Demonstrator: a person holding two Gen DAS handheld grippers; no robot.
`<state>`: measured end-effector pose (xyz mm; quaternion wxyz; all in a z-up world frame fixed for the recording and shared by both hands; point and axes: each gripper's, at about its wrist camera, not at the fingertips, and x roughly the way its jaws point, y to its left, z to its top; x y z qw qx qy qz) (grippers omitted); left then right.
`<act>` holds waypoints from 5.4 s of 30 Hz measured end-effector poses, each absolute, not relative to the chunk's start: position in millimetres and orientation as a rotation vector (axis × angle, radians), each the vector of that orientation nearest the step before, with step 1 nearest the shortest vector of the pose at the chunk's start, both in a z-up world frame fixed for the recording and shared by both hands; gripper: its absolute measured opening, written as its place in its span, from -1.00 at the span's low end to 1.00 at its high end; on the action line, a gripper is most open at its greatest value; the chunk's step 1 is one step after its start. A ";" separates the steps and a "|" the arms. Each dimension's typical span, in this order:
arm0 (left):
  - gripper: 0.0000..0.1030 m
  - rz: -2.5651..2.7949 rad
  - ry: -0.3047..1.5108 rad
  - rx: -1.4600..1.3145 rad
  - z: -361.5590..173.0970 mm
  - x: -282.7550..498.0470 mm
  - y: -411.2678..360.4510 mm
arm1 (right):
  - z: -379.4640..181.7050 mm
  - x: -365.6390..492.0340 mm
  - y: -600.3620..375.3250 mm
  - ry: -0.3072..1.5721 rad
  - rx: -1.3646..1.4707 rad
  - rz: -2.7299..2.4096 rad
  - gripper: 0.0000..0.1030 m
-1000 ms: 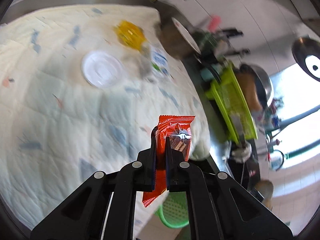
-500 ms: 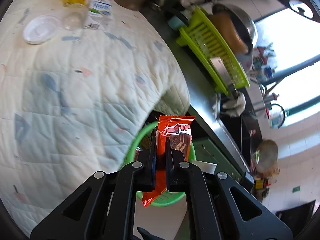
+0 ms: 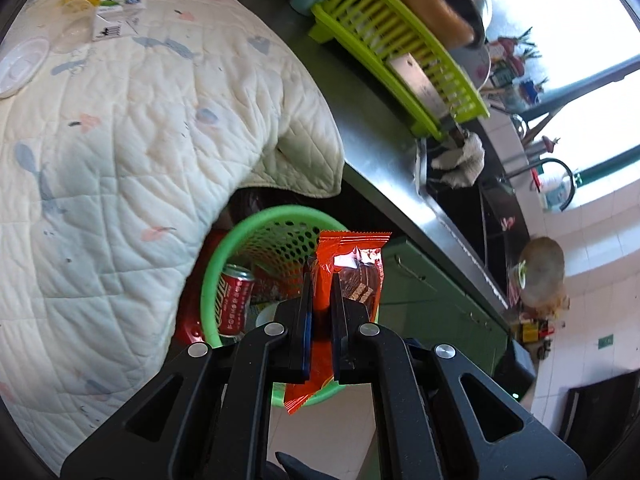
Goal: Collect trash
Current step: 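Release the paper cup into the green basket with the right gripper while the left gripper drops the orange wrapper, then move both grippers back over the mat toward the white plastic lid, then grasp the white plastic lid with the left gripper while the right gripper grasps the clear cup, then drop the white lid into the green basket with the left gripper while the right gripper drops the clear cup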
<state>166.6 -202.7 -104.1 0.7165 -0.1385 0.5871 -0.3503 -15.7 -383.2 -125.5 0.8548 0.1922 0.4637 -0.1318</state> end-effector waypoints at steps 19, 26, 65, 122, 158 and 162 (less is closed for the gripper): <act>0.09 -0.778 1.381 -0.248 -132.2 153.0 -229.9 | -111.5 -37.2 -384.4 0.939 0.388 -0.297 0.56; 0.22 -0.728 1.342 -0.265 -122.7 158.4 -204.5 | -108.5 -26.4 -373.1 0.935 0.364 -0.261 0.61; 0.06 -0.138 1.083 -0.300 -112.3 365.4 61.9 | -74.5 247.5 -218.4 0.919 0.215 0.120 0.37; -0.92 -0.326 1.084 -0.237 -148.5 401.3 64.7 | -101.2 392.0 -125.0 0.888 -0.187 0.234 -0.97; -0.92 -0.804 1.091 -0.077 -100.5 174.7 -138.1 | -111.9 53.7 -350.7 0.963 0.063 -0.240 -0.86; -0.92 -0.834 1.126 -0.038 -113.1 159.7 -167.6 | -114.1 35.3 -364.9 0.960 0.084 -0.280 -0.68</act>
